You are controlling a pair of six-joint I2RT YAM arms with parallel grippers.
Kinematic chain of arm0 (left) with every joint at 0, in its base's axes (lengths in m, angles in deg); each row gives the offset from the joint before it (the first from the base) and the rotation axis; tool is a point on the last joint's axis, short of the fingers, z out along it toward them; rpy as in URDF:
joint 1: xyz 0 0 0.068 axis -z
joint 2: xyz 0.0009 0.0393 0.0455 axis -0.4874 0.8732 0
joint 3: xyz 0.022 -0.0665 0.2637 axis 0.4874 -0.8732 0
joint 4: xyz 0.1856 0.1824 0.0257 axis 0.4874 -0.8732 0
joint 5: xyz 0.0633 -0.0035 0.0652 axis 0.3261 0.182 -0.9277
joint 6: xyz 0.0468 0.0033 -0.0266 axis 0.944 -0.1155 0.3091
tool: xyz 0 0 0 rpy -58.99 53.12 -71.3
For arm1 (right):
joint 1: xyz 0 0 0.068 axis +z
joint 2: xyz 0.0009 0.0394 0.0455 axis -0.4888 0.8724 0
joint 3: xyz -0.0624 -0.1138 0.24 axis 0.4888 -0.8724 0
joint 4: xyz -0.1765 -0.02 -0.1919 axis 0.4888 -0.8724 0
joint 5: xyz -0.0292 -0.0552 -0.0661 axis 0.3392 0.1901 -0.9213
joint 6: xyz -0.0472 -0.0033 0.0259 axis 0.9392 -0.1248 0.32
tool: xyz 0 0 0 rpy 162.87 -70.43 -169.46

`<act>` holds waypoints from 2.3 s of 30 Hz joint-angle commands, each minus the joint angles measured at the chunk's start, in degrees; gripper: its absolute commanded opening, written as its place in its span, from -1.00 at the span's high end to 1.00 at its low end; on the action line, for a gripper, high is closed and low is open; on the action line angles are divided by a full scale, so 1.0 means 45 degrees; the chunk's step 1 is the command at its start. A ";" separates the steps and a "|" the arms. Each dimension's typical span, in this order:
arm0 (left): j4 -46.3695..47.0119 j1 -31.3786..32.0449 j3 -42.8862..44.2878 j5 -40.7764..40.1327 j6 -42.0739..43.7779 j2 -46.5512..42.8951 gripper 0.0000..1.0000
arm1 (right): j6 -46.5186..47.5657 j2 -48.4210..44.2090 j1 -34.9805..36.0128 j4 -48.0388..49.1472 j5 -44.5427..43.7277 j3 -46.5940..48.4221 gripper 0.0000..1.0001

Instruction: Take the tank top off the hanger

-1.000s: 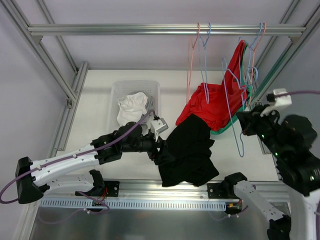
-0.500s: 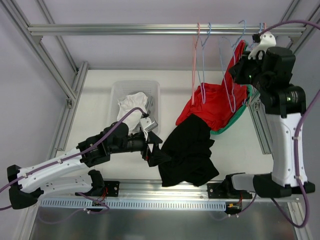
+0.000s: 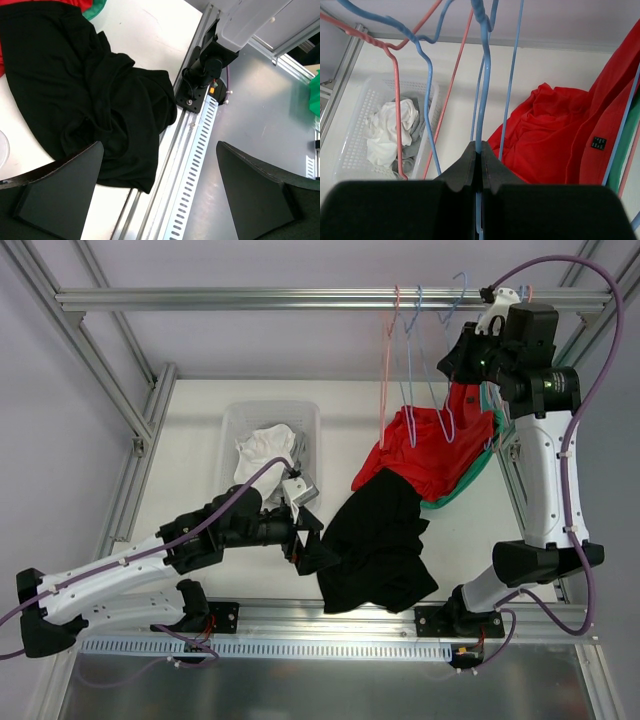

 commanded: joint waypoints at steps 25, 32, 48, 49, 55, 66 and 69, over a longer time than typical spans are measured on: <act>0.0509 0.0646 0.3856 -0.2725 -0.0542 1.0277 -0.97 | 0.1123 -0.6241 0.0451 -0.0415 -0.1169 -0.4620 -0.99; 0.0159 0.1565 0.5068 -0.5749 -0.1204 1.3774 -0.97 | 0.1007 -0.9346 0.0451 -0.0690 0.0021 -0.5791 -0.99; -0.3139 0.2562 0.4482 -0.9168 -0.1519 0.8002 1.00 | 0.0870 -1.2435 0.0451 -0.0320 0.0003 -0.7177 -0.99; -0.3395 0.2562 0.4637 -1.0119 -0.1421 0.6816 1.00 | 0.0870 -1.2454 0.0451 -0.0281 -0.0055 -0.7295 -0.99; -0.5131 0.1825 0.6452 -1.2900 -0.0077 0.4541 1.00 | 0.0929 -1.2299 0.0451 -0.0143 -0.0114 -0.7667 -0.99; -0.5272 -0.5403 1.0242 -0.7639 0.0631 0.6153 1.00 | 0.0636 -1.1889 0.0451 0.0364 0.0100 -0.7276 -0.99; -0.5253 -0.6515 1.0927 -0.6678 0.0514 0.6997 1.00 | 0.0655 -1.1752 0.0451 0.0364 0.0198 -0.7257 -0.99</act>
